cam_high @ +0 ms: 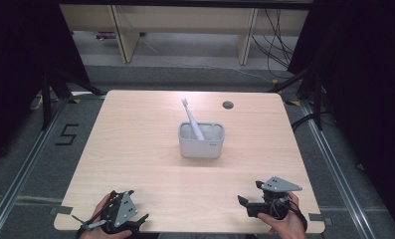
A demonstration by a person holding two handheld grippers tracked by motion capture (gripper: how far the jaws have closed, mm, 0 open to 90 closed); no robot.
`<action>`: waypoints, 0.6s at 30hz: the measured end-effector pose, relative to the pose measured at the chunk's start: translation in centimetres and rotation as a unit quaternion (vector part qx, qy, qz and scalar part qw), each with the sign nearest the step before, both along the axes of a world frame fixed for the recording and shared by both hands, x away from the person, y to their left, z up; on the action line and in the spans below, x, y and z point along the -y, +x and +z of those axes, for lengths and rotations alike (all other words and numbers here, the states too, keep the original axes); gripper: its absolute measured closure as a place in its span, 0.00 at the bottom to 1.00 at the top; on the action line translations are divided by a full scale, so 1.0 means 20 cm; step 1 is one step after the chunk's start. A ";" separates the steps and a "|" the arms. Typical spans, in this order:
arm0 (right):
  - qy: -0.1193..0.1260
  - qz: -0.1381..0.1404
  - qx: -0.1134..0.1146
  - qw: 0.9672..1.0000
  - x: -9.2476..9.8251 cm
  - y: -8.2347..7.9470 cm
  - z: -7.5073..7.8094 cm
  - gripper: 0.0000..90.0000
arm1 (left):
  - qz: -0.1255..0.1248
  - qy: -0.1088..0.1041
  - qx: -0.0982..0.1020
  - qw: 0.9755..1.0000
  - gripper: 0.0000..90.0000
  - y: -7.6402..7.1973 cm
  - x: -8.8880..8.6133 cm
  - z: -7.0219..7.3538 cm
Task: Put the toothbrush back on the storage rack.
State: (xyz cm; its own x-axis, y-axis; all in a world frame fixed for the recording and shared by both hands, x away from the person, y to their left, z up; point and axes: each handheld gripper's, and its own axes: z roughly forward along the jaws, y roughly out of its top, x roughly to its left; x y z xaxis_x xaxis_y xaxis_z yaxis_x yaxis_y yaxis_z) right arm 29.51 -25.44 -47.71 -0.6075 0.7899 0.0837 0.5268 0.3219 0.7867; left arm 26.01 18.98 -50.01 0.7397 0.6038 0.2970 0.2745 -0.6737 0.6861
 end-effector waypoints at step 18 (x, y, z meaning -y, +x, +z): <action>0.002 -0.013 -0.016 1.000 0.05 -0.04 -0.04 0.18 | 0.001 0.004 0.001 1.000 0.17 0.00 0.00 0.00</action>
